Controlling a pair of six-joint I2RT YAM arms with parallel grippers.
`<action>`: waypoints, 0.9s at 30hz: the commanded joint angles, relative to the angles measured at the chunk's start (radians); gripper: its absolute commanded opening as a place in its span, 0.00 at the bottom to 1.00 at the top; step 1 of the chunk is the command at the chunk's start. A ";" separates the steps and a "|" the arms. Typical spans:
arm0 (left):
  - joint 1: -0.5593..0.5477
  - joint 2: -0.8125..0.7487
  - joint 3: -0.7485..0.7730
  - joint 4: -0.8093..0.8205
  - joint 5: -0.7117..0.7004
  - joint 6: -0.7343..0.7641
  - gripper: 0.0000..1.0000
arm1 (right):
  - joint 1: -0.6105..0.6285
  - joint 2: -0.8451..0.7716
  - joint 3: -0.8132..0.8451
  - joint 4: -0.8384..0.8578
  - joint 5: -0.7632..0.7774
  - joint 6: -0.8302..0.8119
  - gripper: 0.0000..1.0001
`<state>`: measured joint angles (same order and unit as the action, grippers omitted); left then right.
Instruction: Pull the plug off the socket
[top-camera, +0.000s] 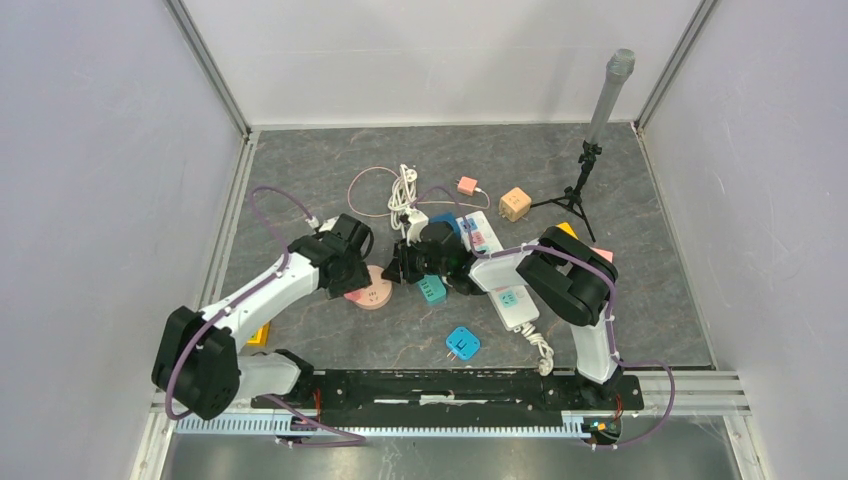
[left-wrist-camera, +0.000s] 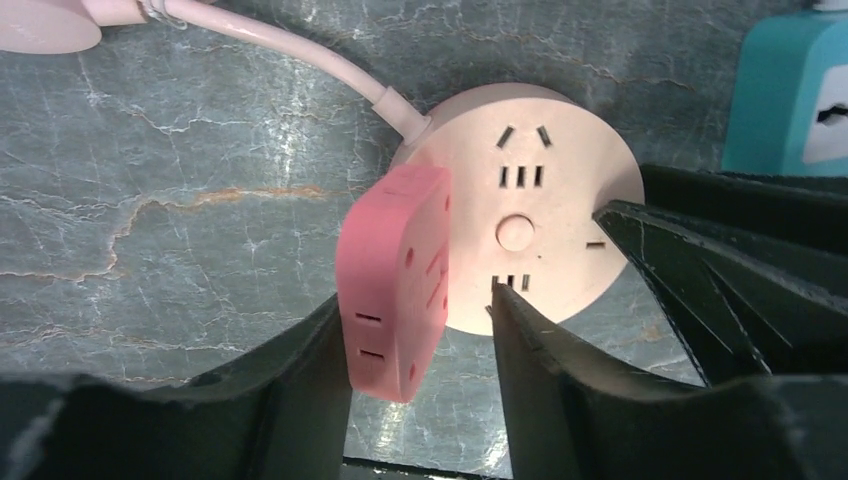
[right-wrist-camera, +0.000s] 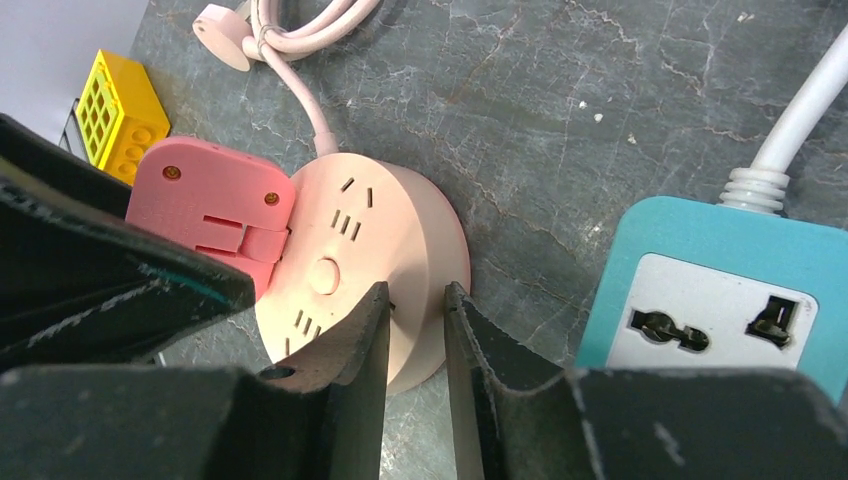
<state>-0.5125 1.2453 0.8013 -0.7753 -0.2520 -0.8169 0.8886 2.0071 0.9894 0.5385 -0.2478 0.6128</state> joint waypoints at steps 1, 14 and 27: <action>0.012 0.015 0.035 0.042 -0.006 0.013 0.54 | 0.010 0.038 -0.017 -0.112 0.019 -0.074 0.32; 0.012 0.055 0.081 0.092 0.118 0.039 0.04 | 0.027 -0.005 -0.023 -0.136 0.039 -0.116 0.50; 0.011 0.072 0.055 0.164 0.156 0.058 0.14 | 0.034 -0.007 -0.003 -0.262 0.175 -0.146 0.73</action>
<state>-0.4984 1.3163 0.8478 -0.6941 -0.1413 -0.7803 0.9203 1.9495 0.9916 0.4385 -0.1326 0.4915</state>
